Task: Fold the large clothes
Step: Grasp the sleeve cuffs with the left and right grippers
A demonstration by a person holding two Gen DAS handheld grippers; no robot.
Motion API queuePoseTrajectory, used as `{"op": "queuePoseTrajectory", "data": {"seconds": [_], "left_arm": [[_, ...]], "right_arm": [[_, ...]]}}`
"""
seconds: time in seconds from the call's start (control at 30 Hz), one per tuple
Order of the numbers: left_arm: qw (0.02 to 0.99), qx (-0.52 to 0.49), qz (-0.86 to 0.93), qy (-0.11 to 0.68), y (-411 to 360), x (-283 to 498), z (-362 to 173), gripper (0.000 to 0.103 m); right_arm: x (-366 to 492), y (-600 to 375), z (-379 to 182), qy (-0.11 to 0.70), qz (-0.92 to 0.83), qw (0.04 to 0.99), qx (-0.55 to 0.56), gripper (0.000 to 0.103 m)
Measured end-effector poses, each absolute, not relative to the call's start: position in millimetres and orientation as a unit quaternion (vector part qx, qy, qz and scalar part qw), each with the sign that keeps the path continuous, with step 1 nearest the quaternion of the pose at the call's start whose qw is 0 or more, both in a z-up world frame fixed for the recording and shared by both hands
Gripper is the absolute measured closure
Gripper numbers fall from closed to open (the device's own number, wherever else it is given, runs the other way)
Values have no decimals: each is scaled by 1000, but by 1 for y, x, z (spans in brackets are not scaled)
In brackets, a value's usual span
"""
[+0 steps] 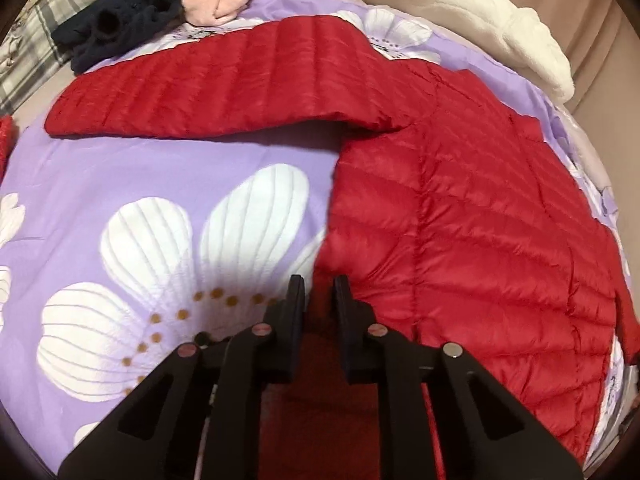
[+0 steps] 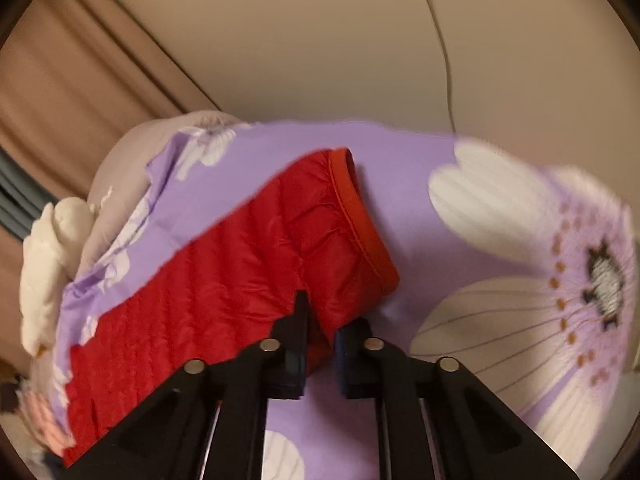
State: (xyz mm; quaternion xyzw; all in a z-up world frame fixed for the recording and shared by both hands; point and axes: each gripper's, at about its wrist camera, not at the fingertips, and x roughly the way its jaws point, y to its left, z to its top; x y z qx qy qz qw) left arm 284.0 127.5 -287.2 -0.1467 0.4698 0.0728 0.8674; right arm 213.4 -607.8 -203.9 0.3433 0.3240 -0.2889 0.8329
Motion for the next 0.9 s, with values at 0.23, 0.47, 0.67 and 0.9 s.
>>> {"op": "queuePoseTrajectory", "data": {"seconds": [0.23, 0.47, 0.67, 0.9], "left_arm": [[878, -139, 83, 450, 123, 289, -294, 90], [878, -205, 73, 426, 134, 288, -301, 90], [887, -214, 76, 403, 130, 285, -304, 90], [890, -219, 77, 392, 130, 281, -307, 89]], "right_arm": [[256, -522, -106, 276, -222, 891, 285, 94], [336, -376, -56, 262, -72, 931, 243, 94], [377, -213, -55, 299, 84, 929, 201, 94], [408, -67, -90, 357, 192, 904, 134, 94]]}}
